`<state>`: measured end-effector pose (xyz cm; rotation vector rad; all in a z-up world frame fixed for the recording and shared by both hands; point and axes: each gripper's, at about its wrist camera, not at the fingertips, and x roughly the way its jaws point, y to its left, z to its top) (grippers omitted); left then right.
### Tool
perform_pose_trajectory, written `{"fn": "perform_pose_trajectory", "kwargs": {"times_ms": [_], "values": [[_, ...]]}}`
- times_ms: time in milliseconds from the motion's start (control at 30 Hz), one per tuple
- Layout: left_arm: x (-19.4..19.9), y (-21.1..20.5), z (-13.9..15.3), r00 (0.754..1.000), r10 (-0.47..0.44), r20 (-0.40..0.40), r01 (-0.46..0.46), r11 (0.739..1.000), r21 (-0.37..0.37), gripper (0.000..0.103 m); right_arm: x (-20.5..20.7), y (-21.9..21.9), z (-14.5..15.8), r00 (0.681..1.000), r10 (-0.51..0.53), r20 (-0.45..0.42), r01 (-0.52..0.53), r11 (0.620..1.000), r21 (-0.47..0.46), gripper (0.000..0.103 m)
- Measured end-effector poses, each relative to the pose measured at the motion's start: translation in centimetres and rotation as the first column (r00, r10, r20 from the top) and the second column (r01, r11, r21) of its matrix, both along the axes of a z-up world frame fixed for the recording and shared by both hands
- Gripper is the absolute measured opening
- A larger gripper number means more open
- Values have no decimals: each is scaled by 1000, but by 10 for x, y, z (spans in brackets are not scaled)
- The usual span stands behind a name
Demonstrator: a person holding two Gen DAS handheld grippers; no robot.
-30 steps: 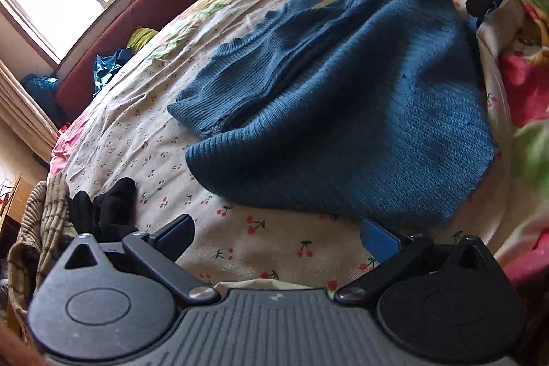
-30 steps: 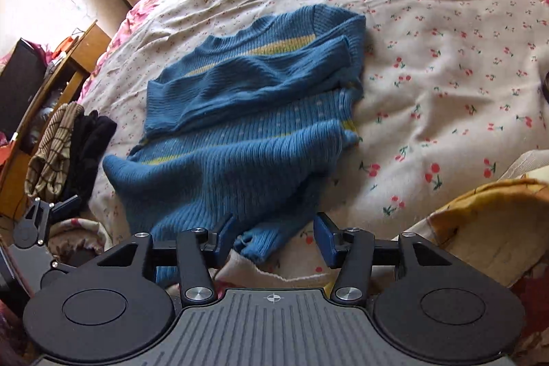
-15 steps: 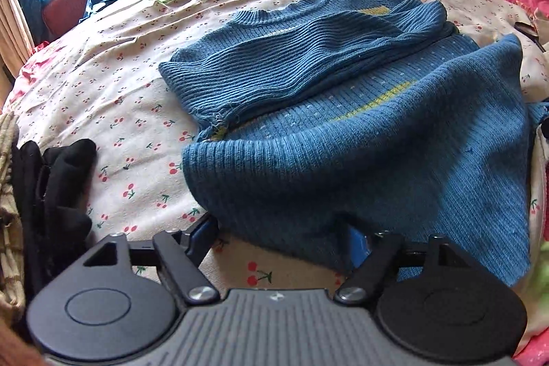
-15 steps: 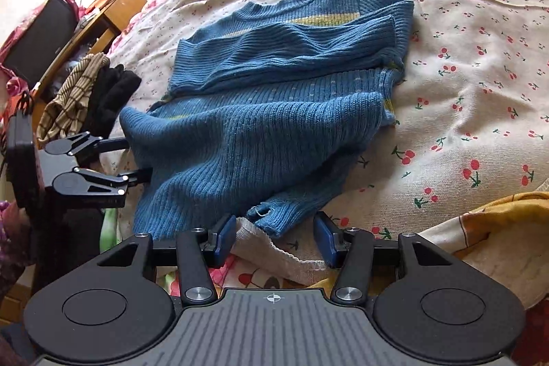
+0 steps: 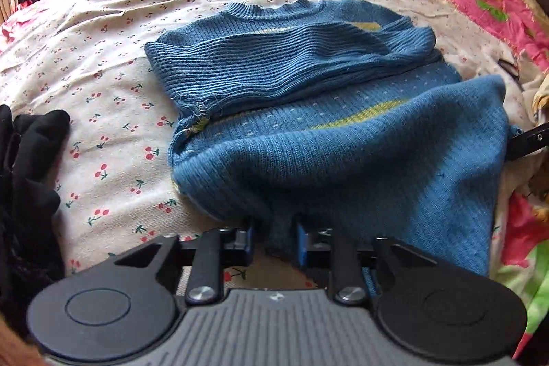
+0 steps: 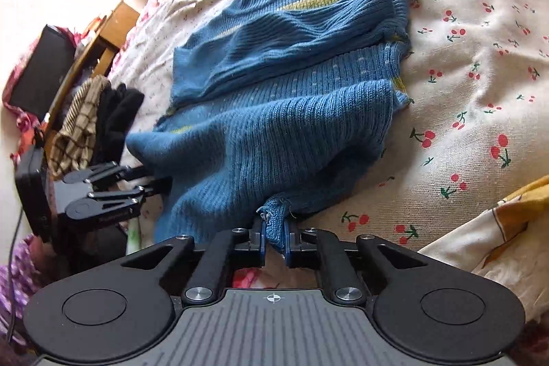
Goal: Fold small clothes
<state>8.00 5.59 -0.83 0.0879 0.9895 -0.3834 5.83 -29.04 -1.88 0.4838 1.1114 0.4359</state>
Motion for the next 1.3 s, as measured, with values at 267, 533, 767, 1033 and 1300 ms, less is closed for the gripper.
{"fn": "perform_pose_trajectory", "kwargs": {"times_ms": [267,533,767,1033,1300], "values": [[38,15,41,998,56,12,-49,938,-343,31,8,-10,49,984,-117,132,66,940,336,9],[118,52,6,936,323,-140,-350,822,-449,35,119,-22,44,894,-397,208,346,906,242,13],[69,56,17,939,342,45,-309,893,-327,57,107,-6,32,918,-275,285,266,961,72,15],[26,1,26,926,50,373,-92,991,95,63,84,0,26,932,-205,299,222,975,-24,17],[9,-68,-15,782,-339,524,34,861,507,71,85,-18,10,937,-275,218,279,960,11,18]]}}
